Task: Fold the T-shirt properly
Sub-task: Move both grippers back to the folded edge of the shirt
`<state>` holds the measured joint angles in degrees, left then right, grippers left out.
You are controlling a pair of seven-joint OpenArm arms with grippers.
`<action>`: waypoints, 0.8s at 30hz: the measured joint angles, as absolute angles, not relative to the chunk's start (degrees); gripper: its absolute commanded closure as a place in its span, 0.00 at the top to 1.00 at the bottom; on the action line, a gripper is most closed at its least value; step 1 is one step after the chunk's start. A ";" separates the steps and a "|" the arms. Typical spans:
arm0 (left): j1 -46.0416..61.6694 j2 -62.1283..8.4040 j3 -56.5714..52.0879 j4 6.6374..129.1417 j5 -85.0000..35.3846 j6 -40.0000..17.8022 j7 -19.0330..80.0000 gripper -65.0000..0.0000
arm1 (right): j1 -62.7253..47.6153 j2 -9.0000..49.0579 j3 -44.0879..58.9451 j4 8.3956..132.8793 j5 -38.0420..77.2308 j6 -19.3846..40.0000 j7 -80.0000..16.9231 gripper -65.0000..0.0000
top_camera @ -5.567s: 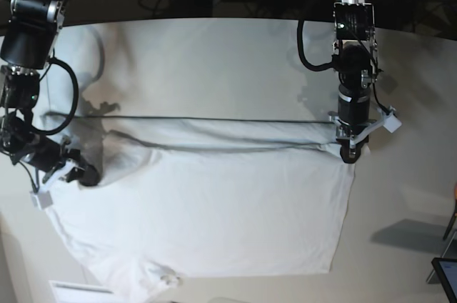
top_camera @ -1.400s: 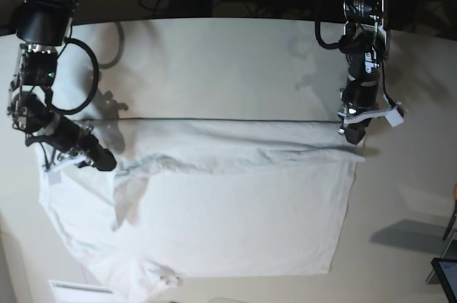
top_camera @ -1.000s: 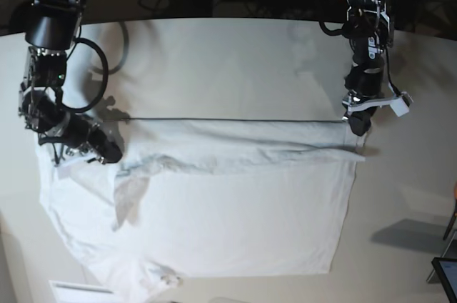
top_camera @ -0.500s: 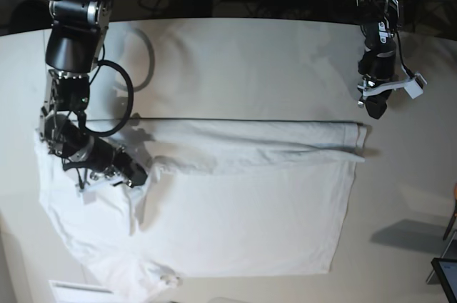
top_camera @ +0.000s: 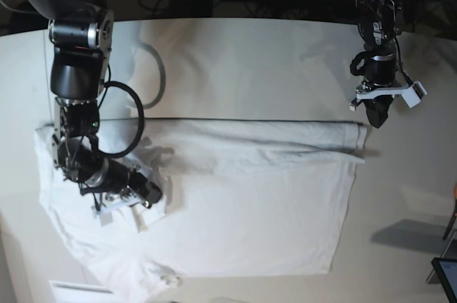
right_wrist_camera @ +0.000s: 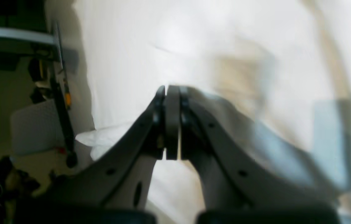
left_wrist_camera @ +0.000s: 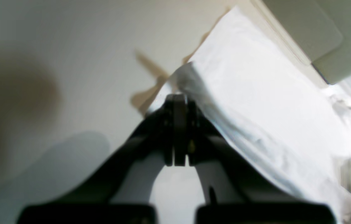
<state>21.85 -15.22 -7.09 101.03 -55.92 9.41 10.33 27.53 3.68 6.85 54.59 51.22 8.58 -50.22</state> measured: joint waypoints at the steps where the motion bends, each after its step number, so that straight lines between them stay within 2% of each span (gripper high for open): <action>1: 21.58 -15.25 -7.09 101.06 -55.92 9.45 10.33 0.00 | 28.25 3.62 5.96 54.72 51.46 9.08 -49.50 0.00; 4: 19.97 -15.55 -7.14 100.75 -55.79 9.65 11.90 0.00 | 28.99 4.73 4.10 55.55 51.66 12.49 -48.95 0.00; 7: 16.19 -15.68 -7.73 98.96 -55.37 9.50 21.96 0.00 | 26.81 7.75 4.38 60.60 51.35 14.79 -48.84 0.00; 9: 13.41 -15.94 -7.70 97.23 -55.33 9.43 27.68 0.00 | 24.82 9.82 4.75 64.82 51.00 14.74 -48.88 0.00; 17: 5.96 -15.75 -7.31 91.96 -55.46 9.21 34.68 0.00 | 18.22 11.44 5.28 76.77 51.64 14.98 -49.43 0.00; 24: 1.80 -13.58 -7.94 87.64 -55.31 9.43 40.84 0.00 | 16.03 11.97 11.94 79.31 51.42 14.94 -51.64 0.00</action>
<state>1.80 -13.58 -7.94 87.64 -55.31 9.43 40.84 16.03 11.97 11.94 79.31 51.42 14.94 -51.64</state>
